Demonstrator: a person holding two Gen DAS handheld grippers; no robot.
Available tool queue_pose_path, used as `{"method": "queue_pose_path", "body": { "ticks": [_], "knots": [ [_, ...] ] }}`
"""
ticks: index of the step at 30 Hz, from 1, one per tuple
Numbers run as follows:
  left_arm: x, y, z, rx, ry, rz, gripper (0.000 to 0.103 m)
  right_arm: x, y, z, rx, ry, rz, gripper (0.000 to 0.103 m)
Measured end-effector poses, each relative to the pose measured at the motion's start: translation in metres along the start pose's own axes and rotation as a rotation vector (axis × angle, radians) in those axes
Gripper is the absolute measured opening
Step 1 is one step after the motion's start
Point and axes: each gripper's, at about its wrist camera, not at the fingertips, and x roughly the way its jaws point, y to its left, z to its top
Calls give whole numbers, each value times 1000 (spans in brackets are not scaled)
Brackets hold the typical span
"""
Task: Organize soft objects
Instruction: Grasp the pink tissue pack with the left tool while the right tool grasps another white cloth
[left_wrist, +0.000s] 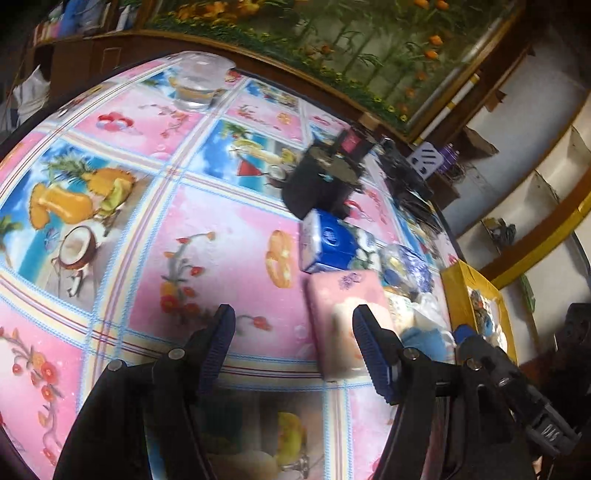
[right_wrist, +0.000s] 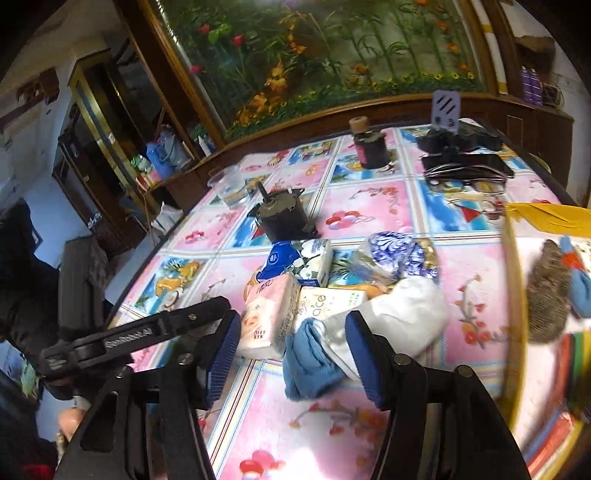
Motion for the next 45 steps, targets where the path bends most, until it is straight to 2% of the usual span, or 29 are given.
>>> {"method": "queue_pose_path", "body": {
  "ticks": [2,5,7,9,12,15,18,21,22,23,24,25,26,28,32,41,42,43,44,45],
  "knots": [
    [0,5,0,-18,5,-6,65,18,1,-6,15,76,50,67],
    [1,2,0,-3,15,-14,65,22,13,-25,-25,152,208,68],
    [3,-3,-1,13,36,-30,67,13,9,-31,5,128,239,68],
    [5,-8,-2,28,47,-41,74,4,0,-30,34,88,196,68],
    [7,-14,-4,62,46,-15,76,-8,-11,-28,68,7,114,71],
    [13,-18,-5,85,65,4,77,-10,-18,-29,98,-10,83,71],
    [20,-31,-6,154,73,46,79,-10,-23,-31,125,-7,55,71],
    [29,-47,-10,250,81,113,79,-17,-27,-31,133,-12,-15,72],
    [31,-51,-11,281,71,149,79,-18,-28,-31,125,-12,-40,73],
    [32,-54,-13,316,47,216,78,-21,-26,-31,121,-12,-61,75],
    [34,-55,-13,331,36,253,75,-24,-27,-32,117,-14,-74,76],
    [33,-53,-12,330,29,267,69,-25,-26,-32,110,-14,-82,77],
    [32,-48,-10,311,31,257,53,-25,-25,-31,100,-10,-90,78],
    [29,-41,-7,279,25,258,52,-21,-23,-31,75,11,-129,82],
    [20,-32,-3,239,-11,279,51,-9,-20,-33,40,61,-184,82],
    [20,-38,-7,260,-7,272,51,18,-6,-39,-73,159,-248,83],
    [20,-39,-8,260,-9,271,51,21,-6,-41,-79,172,-257,82],
    [19,-39,-8,261,-9,269,51,19,-5,-41,-89,165,-259,76],
    [19,-39,-8,263,-11,267,51,19,-6,-40,-89,162,-260,50],
    [18,-40,-8,265,-13,266,51,17,-10,-40,-78,153,-267,31]
  ]
}}
